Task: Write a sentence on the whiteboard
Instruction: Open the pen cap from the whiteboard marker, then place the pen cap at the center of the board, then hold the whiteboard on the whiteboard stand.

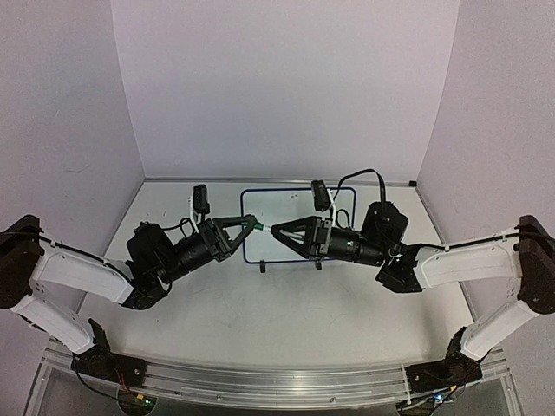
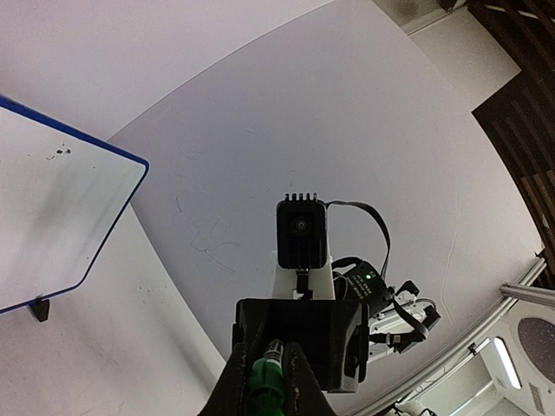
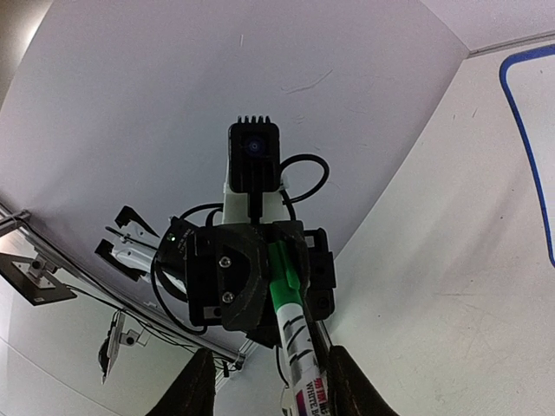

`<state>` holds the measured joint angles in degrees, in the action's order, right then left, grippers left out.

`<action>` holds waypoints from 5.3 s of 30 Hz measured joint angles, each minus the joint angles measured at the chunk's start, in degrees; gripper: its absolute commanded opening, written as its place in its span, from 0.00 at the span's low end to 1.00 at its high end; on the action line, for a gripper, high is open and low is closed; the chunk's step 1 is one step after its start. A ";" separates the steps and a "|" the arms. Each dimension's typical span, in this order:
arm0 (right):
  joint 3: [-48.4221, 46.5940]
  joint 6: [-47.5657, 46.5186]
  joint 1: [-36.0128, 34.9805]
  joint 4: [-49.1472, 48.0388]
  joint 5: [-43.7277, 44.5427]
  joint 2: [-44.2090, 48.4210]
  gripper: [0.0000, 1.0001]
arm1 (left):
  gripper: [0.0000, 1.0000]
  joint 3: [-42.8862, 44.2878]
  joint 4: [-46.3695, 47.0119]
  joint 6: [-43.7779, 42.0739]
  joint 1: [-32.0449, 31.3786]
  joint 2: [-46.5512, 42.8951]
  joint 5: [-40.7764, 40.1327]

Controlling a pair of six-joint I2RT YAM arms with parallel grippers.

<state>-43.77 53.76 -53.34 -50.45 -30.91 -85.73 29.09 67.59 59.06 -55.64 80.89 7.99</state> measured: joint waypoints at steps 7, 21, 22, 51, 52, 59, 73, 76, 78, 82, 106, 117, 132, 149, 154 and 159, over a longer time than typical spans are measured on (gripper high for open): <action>0.00 0.16 0.06 0.24 1.24 0.00 0.27 | 0.00 0.04 0.29 0.29 -0.26 0.06 -0.25; 1.53 0.33 -0.07 -1.85 3.21 0.24 0.00 | 0.00 0.04 2.01 2.46 -1.11 0.93 -1.85; 1.87 0.32 -0.09 -2.09 3.45 0.41 0.00 | 0.00 0.04 1.90 2.50 -1.32 0.93 -2.18; 6.37 -11.37 0.26 17.93 11.24 11.94 0.00 | 0.00 11.83 -74.10 -12.70 24.30 -14.05 -9.07; 5.56 -12.66 0.26 20.16 11.68 12.77 0.00 | 0.00 13.03 -76.28 -14.45 24.66 -11.40 -8.05; 4.00 -17.51 0.25 28.30 13.62 16.23 0.00 | 0.00 19.97 -84.31 -23.87 26.75 4.81 -1.58; 4.00 -19.01 0.15 32.21 13.98 16.00 0.00 | 0.30 25.08 -87.33 -29.74 27.45 17.85 2.56; 4.00 -19.13 0.15 32.23 14.08 15.78 0.00 | 0.37 25.10 -87.76 -30.13 27.45 18.02 2.51; 4.00 -19.24 0.15 32.35 14.18 15.57 0.00 | 0.44 25.19 -87.89 -30.32 27.45 18.02 2.44; 4.00 -19.28 0.15 32.76 14.57 15.37 0.00 | 0.55 25.28 -88.60 -30.66 27.45 18.02 2.34; 2.43 -21.36 0.91 36.54 15.42 16.35 0.00 | 0.78 38.40 -102.06 -43.69 27.47 6.75 7.54; -2.63 -24.06 5.98 34.49 10.92 8.74 0.00 | 0.74 52.70 -98.52 -57.56 27.76 14.86 25.84; -11.06 -28.80 6.07 32.66 10.90 -1.29 0.00 | 0.41 57.17 -94.86 -67.02 28.44 24.98 32.94; -17.44 -30.46 6.07 32.01 10.38 -9.24 0.00 | 0.11 57.87 -94.54 -73.03 28.48 27.71 32.79; -17.75 -30.58 6.07 31.56 10.24 -9.45 0.00 | 0.04 57.87 -94.60 -74.89 28.48 28.06 32.50; -17.75 -30.56 6.07 30.66 10.24 -9.71 0.00 | 0.00 57.31 -94.41 -76.75 28.37 28.03 34.06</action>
<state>-61.52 23.21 -47.27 -19.79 -20.67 -95.44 86.40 -26.82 -17.70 -27.27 108.92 42.05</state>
